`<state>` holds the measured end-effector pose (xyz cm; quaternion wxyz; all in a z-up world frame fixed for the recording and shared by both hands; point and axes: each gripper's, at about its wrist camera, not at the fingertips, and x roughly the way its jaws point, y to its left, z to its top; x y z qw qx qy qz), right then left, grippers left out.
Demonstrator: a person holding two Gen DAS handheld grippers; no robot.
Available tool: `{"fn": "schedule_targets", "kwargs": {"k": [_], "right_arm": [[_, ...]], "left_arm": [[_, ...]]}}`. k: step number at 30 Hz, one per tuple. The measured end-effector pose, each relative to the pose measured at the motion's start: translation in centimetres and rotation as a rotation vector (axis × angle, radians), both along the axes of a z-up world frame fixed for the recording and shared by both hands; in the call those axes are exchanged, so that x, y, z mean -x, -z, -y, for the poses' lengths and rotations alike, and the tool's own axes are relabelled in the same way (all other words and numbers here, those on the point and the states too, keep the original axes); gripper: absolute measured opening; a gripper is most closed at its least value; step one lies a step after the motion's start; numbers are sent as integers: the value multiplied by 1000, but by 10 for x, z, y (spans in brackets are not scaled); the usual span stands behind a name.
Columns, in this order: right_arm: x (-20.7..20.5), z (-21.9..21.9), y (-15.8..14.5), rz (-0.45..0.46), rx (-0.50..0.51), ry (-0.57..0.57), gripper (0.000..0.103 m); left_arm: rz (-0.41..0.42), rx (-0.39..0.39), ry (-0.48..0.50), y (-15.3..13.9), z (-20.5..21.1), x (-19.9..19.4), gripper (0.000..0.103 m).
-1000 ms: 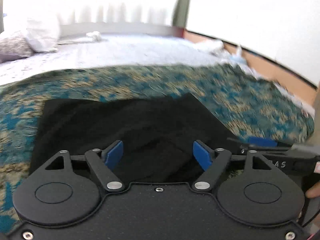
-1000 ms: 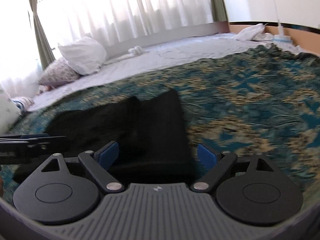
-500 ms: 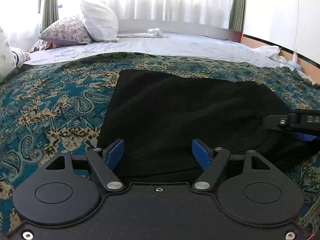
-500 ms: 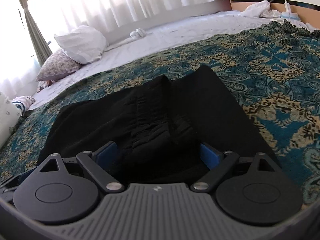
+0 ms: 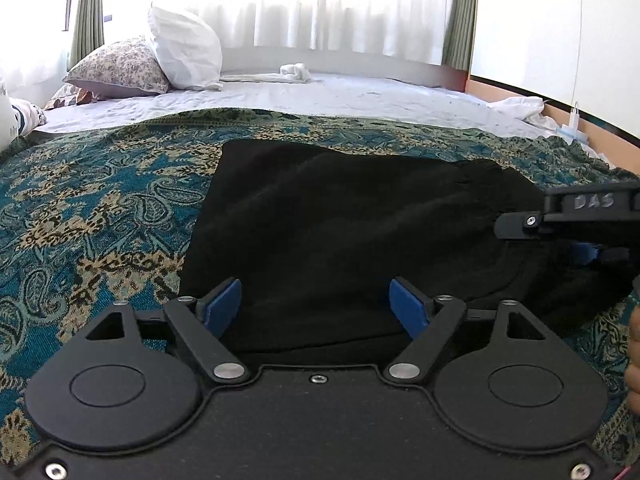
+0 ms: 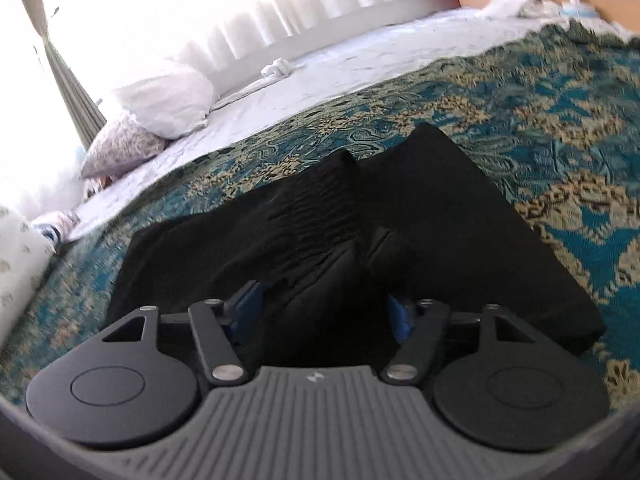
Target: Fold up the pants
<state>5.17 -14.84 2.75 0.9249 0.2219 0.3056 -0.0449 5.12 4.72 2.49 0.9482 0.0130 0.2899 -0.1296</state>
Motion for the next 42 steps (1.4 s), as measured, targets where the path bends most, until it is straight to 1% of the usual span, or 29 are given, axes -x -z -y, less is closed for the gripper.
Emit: {"fn": "schedule_targets", "kwargs": {"k": [1,2,3,4,5,6,8,11,12,13,14,15,17,19,20,23,24,25,27,29,31,34,38,42], "right_arm": [[-4,0,1,6,10,7,68],[-9,3,2,13,13,22,61],[-15,6,2,11,11,38,49],[-21,10,2,-3,2,57,45],[-25,15,1,-5,-20,61,38],[-27,19,-2,-2,-26,67,34],[-23,19,-14,29,23,80,33],[-1,11,-27,112,196,110,33],[5,11,-27,134,240,123,33],[9,13,-24,140,273,139,33],[10,17,-19,127,288,157,33],[9,23,-14,100,288,169,33],[9,39,-2,51,234,195,33],[13,51,3,48,183,215,33],[14,52,2,59,177,221,33],[16,50,-3,99,235,219,33],[14,49,-2,90,248,214,33],[13,50,0,73,247,213,33],[8,54,8,26,231,218,37],[8,61,9,31,192,226,37],[12,63,9,46,183,236,37],[20,62,7,87,206,278,37],[15,65,9,53,205,294,37],[18,60,8,71,233,311,37]], "left_arm": [[0,-1,0,0,0,0,79],[0,-4,-1,-1,1,0,79],[-4,-4,-1,-2,0,0,79],[-9,-2,-1,-4,0,-1,79],[-15,-3,-4,-8,1,-2,78],[-14,-3,-11,-11,1,-3,77],[-2,17,-23,-20,-1,-2,77],[4,51,-6,-25,1,1,77],[3,40,3,-23,4,1,77],[-1,12,7,-20,9,2,77],[-7,-17,4,-16,13,3,77],[-14,-41,6,-13,17,5,77],[-6,-64,27,-9,22,9,77],[-2,-83,42,-11,26,10,77],[-6,-88,50,-12,26,11,77],[-18,-88,59,-11,27,14,77],[-22,-83,58,-10,26,14,77],[-26,-78,54,-10,26,15,77],[-32,-67,50,-10,24,14,77],[-36,-67,47,-9,24,14,77],[-34,-73,48,-9,25,15,78],[-37,-79,50,-10,27,14,78],[-41,-77,47,-9,28,13,79],[-43,-73,48,-9,28,13,81]]}}
